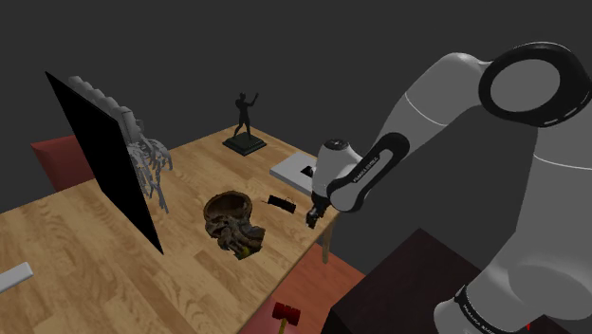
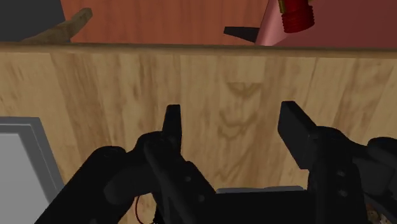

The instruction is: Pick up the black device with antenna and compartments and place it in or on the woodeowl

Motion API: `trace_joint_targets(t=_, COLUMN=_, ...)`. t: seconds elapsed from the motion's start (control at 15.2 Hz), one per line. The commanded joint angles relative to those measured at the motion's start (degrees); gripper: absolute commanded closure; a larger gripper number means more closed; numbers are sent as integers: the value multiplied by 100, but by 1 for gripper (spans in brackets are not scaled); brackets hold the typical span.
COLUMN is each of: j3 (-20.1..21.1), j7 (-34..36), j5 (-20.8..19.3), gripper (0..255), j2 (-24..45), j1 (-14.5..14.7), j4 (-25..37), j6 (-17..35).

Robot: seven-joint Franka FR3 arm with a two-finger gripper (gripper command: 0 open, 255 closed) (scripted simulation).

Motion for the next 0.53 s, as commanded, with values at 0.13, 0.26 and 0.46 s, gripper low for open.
trace_joint_targets(t=0.13, j3=598, j7=-1858, j5=-54, gripper=0, j2=436, j1=-916, j4=356, j6=692)
trace_joint_targets(t=0.26, j3=1122, j7=-2890, j5=-104, gripper=0, j2=747, j1=-1560, j4=651, j6=933)
trace_joint_targets(t=0.46, j3=1273, j7=-3248, j5=-238, gripper=0, j2=1070, j1=-1753, j4=891, j6=1083)
